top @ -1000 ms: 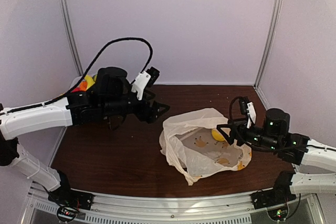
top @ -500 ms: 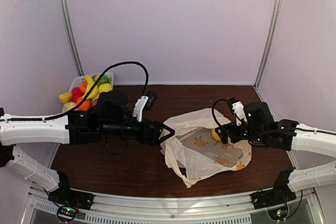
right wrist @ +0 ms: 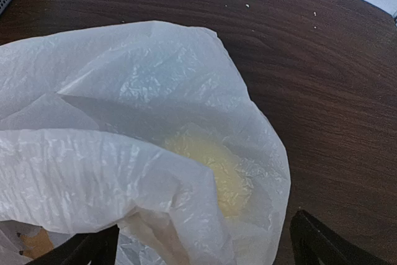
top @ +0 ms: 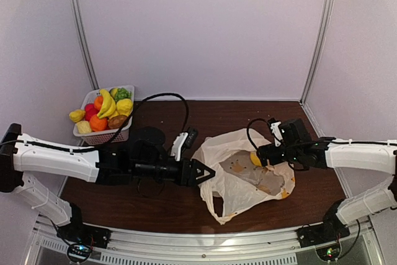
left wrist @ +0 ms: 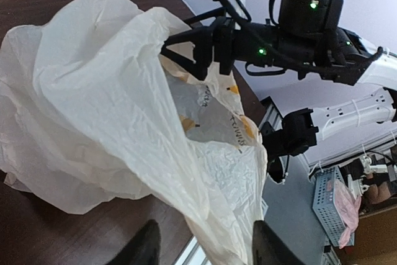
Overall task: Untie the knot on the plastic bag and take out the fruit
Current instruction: Adjust the bag handles for the takeout bag.
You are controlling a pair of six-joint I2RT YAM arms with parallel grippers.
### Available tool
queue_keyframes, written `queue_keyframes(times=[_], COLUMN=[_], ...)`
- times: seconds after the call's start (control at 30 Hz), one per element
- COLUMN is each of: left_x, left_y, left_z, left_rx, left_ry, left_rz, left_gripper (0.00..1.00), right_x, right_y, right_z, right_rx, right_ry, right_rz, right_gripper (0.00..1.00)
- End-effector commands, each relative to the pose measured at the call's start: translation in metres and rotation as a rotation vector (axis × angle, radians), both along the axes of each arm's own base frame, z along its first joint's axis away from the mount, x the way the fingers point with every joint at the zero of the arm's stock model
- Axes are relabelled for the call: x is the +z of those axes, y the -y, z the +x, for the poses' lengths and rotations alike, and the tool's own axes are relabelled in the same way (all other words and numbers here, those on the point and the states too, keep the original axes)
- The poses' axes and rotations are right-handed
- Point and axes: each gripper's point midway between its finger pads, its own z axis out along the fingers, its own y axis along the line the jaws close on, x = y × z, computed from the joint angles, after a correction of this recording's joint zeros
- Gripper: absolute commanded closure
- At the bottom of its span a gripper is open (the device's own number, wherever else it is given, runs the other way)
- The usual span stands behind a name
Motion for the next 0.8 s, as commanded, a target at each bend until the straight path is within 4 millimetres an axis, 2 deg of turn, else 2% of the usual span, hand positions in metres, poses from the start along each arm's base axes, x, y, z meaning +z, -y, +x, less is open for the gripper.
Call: queue_keyframes(times=[0.0, 0.13, 0.17, 0.23, 0.37, 0.43, 0.47, 0.63, 0.7, 0.77], left_x=[0.017, 0.009, 0.008, 0.008, 0.009, 0.009, 0.006, 0.0, -0.003, 0.0], left_y=[0.013, 0.011, 0.009, 0.004, -0.012, -0.025, -0.035, -0.074, -0.087, -0.096], left_z=[0.002, 0.008, 0.009, 0.014, 0.03, 0.045, 0.059, 0.104, 0.114, 0.123], left_rx=[-0.009, 0.018, 0.025, 0.044, 0.094, 0.116, 0.141, 0.238, 0.269, 0.306], left_ry=[0.03, 0.051, 0.063, 0.097, 0.165, 0.179, 0.179, 0.241, 0.276, 0.315], left_rz=[-0.082, -0.046, -0.039, -0.017, 0.034, 0.05, 0.068, 0.183, 0.25, 0.303], left_gripper=[0.59, 0.79, 0.83, 0.89, 1.0, 1.0, 1.0, 1.0, 1.0, 1.0], right_x=[-0.003, -0.007, -0.008, -0.01, -0.009, -0.002, 0.004, 0.043, 0.052, 0.057], right_y=[0.0, -0.006, -0.01, -0.022, -0.053, -0.066, -0.075, -0.127, -0.133, -0.134], right_z=[0.025, 0.032, 0.032, 0.028, 0.009, -0.004, -0.013, -0.065, -0.074, -0.07], right_rx=[-0.016, 0.006, 0.019, 0.067, 0.201, 0.257, 0.294, 0.507, 0.509, 0.462], right_ry=[0.006, -0.016, -0.025, -0.054, -0.145, -0.163, -0.167, -0.17, -0.166, -0.151], right_rz=[0.032, 0.07, 0.085, 0.134, 0.237, 0.264, 0.282, 0.449, 0.491, 0.546], right_gripper=[0.08, 0.35, 0.48, 0.68, 0.93, 0.98, 0.99, 1.0, 1.0, 1.0])
